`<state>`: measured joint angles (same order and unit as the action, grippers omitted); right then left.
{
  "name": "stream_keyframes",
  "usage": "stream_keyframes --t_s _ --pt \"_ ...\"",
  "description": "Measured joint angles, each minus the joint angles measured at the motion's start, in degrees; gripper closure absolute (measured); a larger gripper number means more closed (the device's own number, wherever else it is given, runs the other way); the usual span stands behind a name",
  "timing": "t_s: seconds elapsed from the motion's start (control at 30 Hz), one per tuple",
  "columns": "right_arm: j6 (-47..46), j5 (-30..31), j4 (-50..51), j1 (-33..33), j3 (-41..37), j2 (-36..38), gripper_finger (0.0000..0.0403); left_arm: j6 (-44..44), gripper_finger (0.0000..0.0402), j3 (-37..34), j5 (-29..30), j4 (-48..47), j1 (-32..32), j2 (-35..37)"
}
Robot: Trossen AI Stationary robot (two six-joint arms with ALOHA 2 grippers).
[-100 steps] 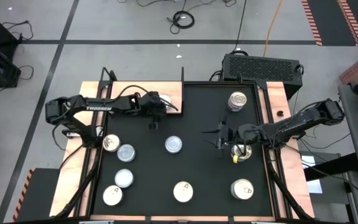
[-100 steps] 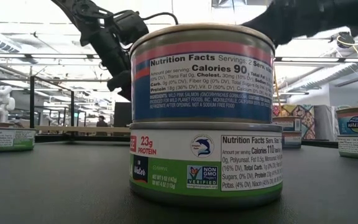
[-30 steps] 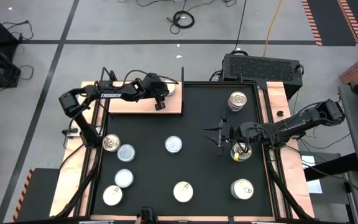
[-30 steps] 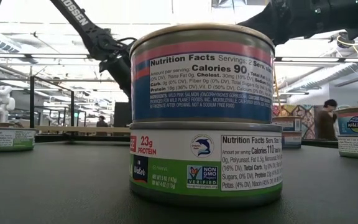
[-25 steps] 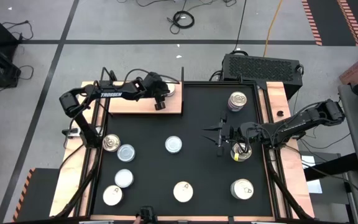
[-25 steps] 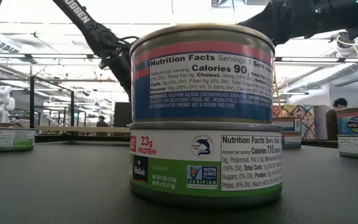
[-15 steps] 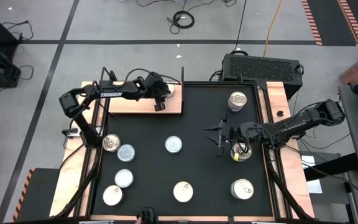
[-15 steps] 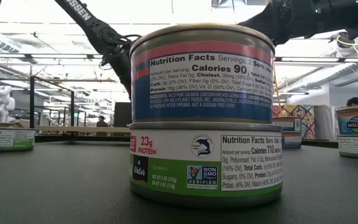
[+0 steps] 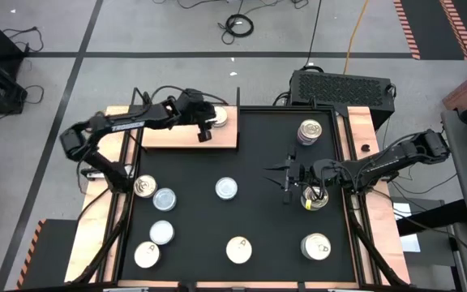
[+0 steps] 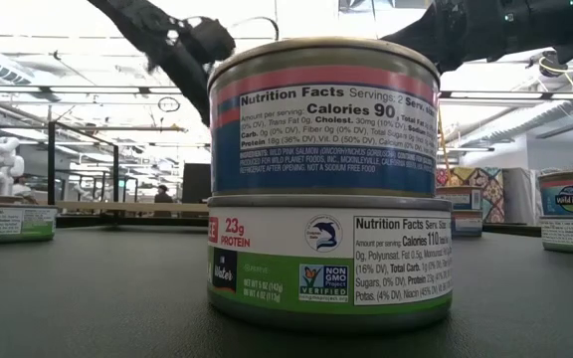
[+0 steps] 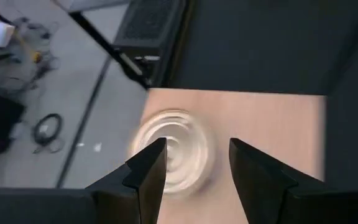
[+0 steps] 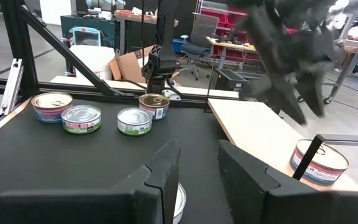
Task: Stack canned seafood by type on shelf
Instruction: Put the blue-pink tuna can on the shelf
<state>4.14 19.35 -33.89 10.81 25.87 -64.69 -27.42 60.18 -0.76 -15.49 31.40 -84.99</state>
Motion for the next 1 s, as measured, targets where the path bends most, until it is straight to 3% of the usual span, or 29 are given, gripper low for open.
stream_keyframes --t_s 0.2,0.33,0.43,0.77,1.0 --pt "0.00 0.00 -0.04 0.00 0.00 0.00 0.0298 3.70 0.0226 -0.37 -6.34 -11.14 -6.34 10.41" --pt "0.00 0.00 -0.07 0.00 0.00 0.00 0.0298 6.39 0.0226 -3.38 -6.44 -14.07 -15.62 15.56" --pt "0.00 0.00 -0.11 0.01 0.00 0.00 0.0298 9.58 0.0226 -6.02 -3.39 -14.02 -23.76 17.00" --pt "-0.46 -0.29 -0.27 0.24 0.00 0.00 0.0298 20.99 0.0226 -10.29 7.17 -6.14 -47.20 13.07" --pt "-0.50 -0.33 -0.70 0.80 0.00 0.00 0.0298 21.07 0.0226 -10.32 10.40 3.15 -55.18 6.37"
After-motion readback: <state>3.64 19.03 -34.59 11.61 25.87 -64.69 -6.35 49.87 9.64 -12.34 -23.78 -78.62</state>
